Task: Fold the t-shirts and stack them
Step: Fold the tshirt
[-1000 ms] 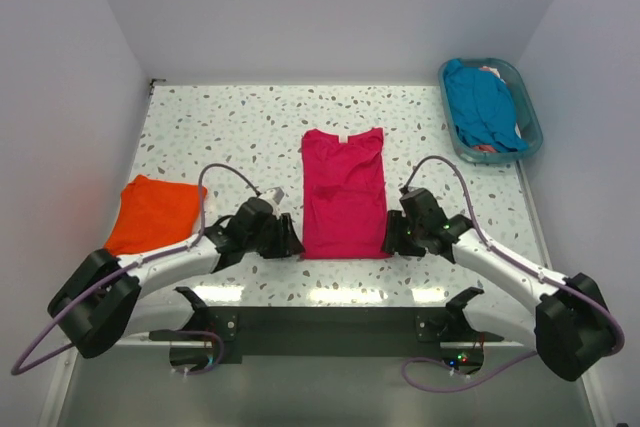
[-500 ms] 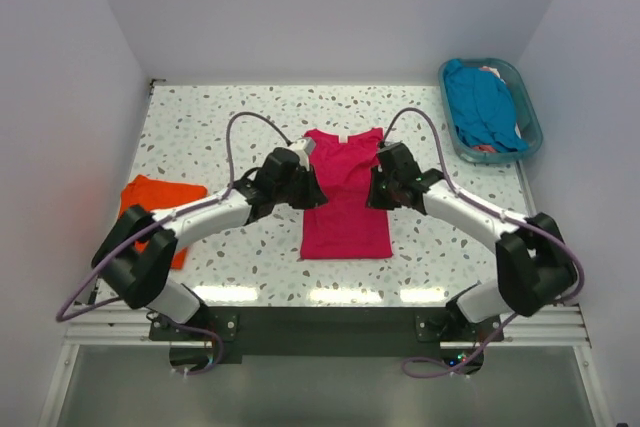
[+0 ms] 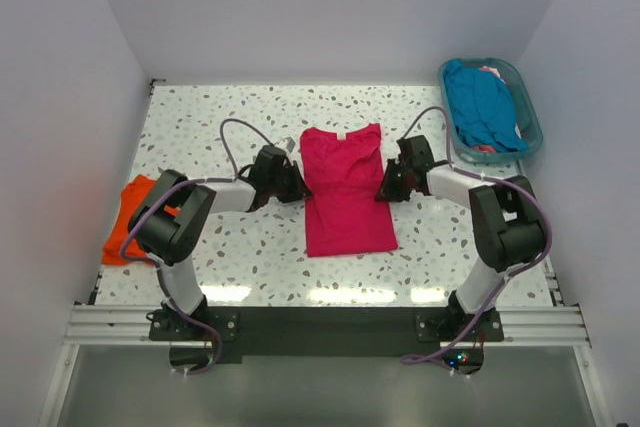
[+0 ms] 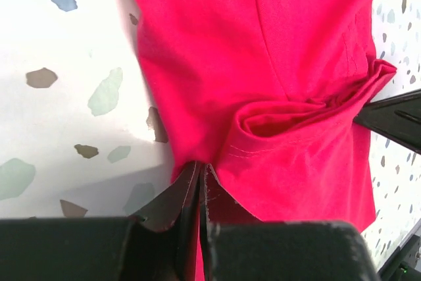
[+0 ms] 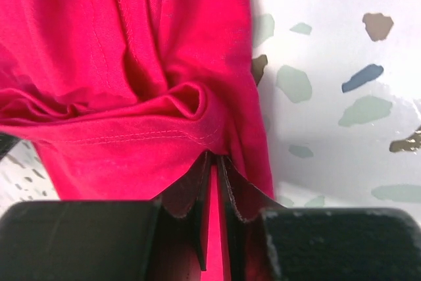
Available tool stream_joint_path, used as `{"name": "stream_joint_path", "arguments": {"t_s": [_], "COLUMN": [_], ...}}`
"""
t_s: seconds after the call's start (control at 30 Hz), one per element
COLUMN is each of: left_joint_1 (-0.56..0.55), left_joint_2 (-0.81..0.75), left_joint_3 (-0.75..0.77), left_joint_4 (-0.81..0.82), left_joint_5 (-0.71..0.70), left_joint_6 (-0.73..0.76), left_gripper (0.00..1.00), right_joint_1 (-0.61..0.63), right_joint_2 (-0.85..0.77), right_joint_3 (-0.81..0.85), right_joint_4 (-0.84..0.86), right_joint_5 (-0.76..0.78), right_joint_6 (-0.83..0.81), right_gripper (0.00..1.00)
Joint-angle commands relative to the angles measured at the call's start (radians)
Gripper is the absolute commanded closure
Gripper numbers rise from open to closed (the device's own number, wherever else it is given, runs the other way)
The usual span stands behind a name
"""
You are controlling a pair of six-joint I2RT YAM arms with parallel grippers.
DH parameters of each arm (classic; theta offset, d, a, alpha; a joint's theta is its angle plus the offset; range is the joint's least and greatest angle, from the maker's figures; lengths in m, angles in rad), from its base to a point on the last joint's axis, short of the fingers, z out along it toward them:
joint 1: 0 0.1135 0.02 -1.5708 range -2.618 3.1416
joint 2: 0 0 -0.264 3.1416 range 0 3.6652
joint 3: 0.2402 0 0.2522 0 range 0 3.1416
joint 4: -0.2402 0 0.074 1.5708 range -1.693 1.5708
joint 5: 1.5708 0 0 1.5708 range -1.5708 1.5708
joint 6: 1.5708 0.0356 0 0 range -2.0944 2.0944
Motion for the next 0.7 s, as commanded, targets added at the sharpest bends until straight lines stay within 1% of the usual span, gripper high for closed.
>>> {"name": "stream_joint_path", "arguments": {"t_s": [0.0,0.03,0.13,0.2,0.23,0.27,0.37,0.4,0.43,0.47,0.5,0.57,0.6,0.67], "left_joint_1": [-0.008,-0.006,-0.006,-0.003,-0.003,-0.003,-0.002,-0.002,-0.002,-0.005,-0.005,-0.017,-0.028,-0.058], "left_joint_2": [0.017,0.014,-0.019,-0.05,-0.091,-0.118,-0.223,-0.251,-0.298,-0.323,-0.349,-0.415,-0.432,-0.477], "left_joint_3": [0.032,0.036,0.045,0.042,0.039,0.033,-0.005,-0.045,-0.065,-0.089,-0.146,-0.206,-0.258,-0.295], "left_joint_4": [0.049,0.036,0.008,-0.013,-0.046,-0.063,-0.136,-0.145,-0.168,-0.176,-0.176,-0.164,-0.159,-0.155], "left_joint_5": [0.008,0.008,0.007,-0.004,-0.013,-0.033,-0.074,-0.071,-0.071,-0.059,-0.05,-0.01,-0.001,0.011], "left_joint_6": [-0.005,-0.005,0.006,0.021,0.026,0.035,0.043,0.044,0.043,0.044,0.043,0.029,0.023,0.009], "left_gripper": [0.92,0.92,0.92,0.91,0.89,0.85,0.69,0.61,0.57,0.54,0.5,0.43,0.41,0.38], "right_joint_1": [-0.021,-0.03,-0.042,-0.05,-0.05,-0.052,-0.056,-0.056,-0.056,-0.056,-0.058,-0.053,-0.053,-0.053], "right_joint_2": [0.023,0.014,-0.035,-0.075,-0.125,-0.151,-0.276,-0.312,-0.374,-0.409,-0.438,-0.513,-0.533,-0.57], "right_joint_3": [-0.011,-0.02,-0.036,-0.048,-0.054,-0.062,-0.123,-0.145,-0.184,-0.206,-0.255,-0.303,-0.351,-0.389], "right_joint_4": [0.066,0.07,0.07,0.044,0.028,-0.007,-0.053,-0.082,-0.103,-0.122,-0.146,-0.177,-0.182,-0.2], "right_joint_5": [-0.066,-0.073,-0.107,-0.09,-0.076,-0.059,0.004,0.017,0.046,0.048,0.048,0.038,0.028,0.03], "right_joint_6": [0.025,0.037,0.05,0.048,0.04,0.039,0.036,0.034,0.025,0.021,0.016,0.01,0.01,0.01], "right_gripper": [0.86,0.82,0.77,0.72,0.7,0.63,0.57,0.55,0.54,0.52,0.49,0.48,0.48,0.46]}}
